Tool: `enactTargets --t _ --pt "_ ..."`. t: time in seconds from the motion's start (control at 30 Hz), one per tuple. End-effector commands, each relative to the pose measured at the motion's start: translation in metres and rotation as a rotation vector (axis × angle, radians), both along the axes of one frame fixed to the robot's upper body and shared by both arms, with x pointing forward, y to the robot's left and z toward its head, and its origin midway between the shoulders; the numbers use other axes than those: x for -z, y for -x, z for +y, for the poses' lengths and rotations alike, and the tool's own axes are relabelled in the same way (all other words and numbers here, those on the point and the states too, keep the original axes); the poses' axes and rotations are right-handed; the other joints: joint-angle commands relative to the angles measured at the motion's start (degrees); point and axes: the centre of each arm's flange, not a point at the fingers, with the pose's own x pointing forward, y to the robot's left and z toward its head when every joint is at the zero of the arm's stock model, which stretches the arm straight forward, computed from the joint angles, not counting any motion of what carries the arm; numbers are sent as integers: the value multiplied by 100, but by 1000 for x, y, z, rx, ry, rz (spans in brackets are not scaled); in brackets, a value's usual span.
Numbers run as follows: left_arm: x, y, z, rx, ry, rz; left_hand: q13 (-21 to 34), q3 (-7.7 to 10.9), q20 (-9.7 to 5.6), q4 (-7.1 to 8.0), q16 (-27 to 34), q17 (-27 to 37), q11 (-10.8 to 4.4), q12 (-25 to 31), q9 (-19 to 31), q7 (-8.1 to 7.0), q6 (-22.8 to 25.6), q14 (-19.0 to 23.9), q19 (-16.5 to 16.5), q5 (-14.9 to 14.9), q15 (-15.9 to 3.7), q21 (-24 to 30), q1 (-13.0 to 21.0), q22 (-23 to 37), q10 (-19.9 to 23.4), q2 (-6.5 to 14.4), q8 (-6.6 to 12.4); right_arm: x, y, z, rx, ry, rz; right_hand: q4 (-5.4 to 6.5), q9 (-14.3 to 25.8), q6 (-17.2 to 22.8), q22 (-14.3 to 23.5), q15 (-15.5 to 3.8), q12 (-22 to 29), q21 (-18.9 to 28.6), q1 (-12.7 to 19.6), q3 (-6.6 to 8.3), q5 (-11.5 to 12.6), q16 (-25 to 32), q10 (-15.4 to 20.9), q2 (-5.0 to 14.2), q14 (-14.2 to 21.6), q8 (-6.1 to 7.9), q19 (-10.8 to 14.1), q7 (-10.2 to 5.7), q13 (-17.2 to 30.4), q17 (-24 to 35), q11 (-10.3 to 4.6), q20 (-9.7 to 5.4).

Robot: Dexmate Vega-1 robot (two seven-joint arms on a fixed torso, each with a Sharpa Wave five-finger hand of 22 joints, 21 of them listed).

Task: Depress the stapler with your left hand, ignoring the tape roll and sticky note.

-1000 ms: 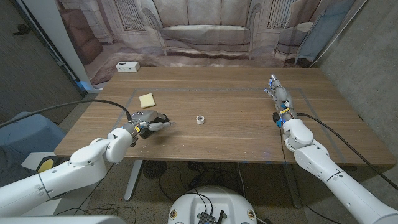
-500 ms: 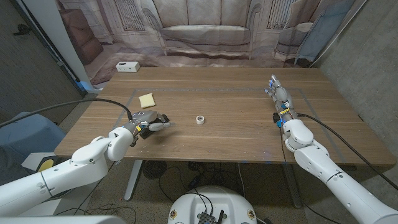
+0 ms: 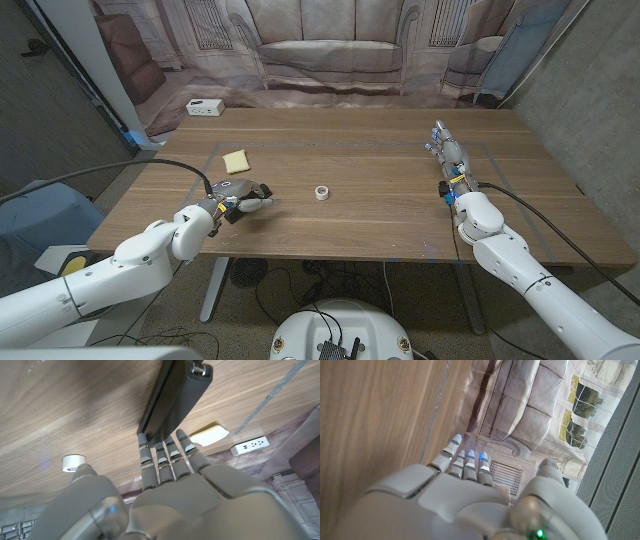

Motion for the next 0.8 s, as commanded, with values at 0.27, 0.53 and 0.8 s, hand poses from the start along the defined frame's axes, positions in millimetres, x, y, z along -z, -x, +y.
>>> enactTargets --t 0.27,0.53,0.8 --pt "-9 7 3 7 22 -85 410 2 13 -7 7 32 32 26 7 -11 6 81 66 -24 -6 -18 41 11 356 52 -29 -1 3 1 1 -9 -10 -43 11 42 12 43 -16 8 -13 4 15 -38 23 51 10 -1 3 13 34 19 -5 14" --pt "-10 9 3 9 25 -105 411 5 11 -12 -1 32 23 14 7 -4 -8 79 71 -25 -19 -23 50 11 352 60 -42 -2 4 1 0 -2 -17 -45 11 44 12 42 -14 8 -13 1 15 -40 31 52 9 0 3 10 34 19 4 14" --pt "-8 13 4 19 47 -141 412 9 8 -19 -11 32 14 -6 8 2 -25 69 74 -26 -15 -29 61 11 326 69 -55 -3 5 0 -1 0 -21 -47 11 41 12 47 -16 8 -12 -1 14 -39 28 53 11 -2 3 11 34 19 7 12"
